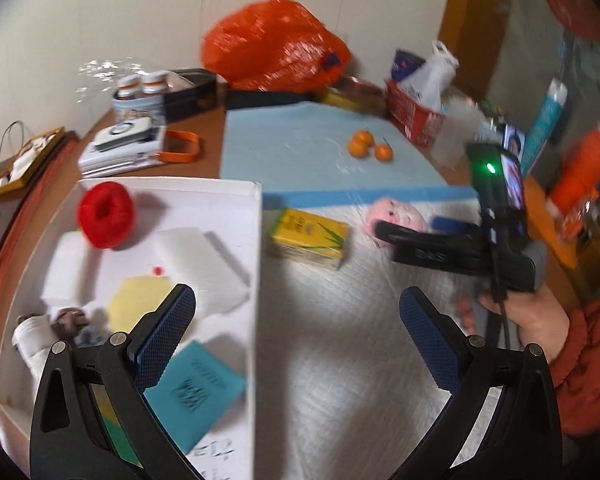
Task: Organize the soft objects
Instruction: 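Move the left tool to the yellow tissue pack while the right tool approaches the pink plush ball, then grasp the yellow tissue pack with the left tool while the right tool grasps the pink plush ball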
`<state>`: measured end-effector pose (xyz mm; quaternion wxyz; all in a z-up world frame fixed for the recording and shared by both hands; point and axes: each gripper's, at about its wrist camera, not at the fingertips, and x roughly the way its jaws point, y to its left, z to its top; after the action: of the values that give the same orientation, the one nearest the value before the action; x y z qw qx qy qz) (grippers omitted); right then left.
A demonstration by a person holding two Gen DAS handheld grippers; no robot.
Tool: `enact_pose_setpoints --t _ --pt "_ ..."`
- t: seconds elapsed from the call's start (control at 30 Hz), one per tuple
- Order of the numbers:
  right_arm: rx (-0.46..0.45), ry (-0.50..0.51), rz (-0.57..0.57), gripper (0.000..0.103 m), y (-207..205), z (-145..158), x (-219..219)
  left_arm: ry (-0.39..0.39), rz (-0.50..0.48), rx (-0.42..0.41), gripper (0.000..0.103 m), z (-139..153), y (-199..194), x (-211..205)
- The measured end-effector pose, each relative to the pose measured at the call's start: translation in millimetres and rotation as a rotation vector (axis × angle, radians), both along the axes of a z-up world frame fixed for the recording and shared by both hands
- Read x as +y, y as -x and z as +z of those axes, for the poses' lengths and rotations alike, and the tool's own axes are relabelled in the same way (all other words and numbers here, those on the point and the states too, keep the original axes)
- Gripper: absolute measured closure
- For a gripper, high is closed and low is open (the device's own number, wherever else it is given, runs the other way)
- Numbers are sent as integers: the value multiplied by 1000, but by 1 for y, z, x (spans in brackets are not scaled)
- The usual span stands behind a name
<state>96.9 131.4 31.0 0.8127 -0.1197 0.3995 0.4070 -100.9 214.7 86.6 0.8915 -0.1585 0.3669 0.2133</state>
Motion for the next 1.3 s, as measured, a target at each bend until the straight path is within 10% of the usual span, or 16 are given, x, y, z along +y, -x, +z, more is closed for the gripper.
enact_pose_setpoints --t 0.1,0.33,0.67,0.93,1.1,1.3 --pt "0 1 52 42 1 -8 10 -13 4 36 0 -6 -19 -4" --pt "68 -74 57 42 -3 -11 -40 69 -29 30 0 -19 -73 5" --pt "154 -165 59 41 -15 -12 -68 -6 23 170 0 -50 -145 22" --pt "182 -194 59 41 -17 -13 -74 -49 52 335 0 -79 -167 26" --pt "190 -203 59 41 -18 -13 -74 89 -51 293 4 -77 -153 6" --pt "191 -204 58 41 -17 -13 -75 47 17 292 11 -79 -143 2"
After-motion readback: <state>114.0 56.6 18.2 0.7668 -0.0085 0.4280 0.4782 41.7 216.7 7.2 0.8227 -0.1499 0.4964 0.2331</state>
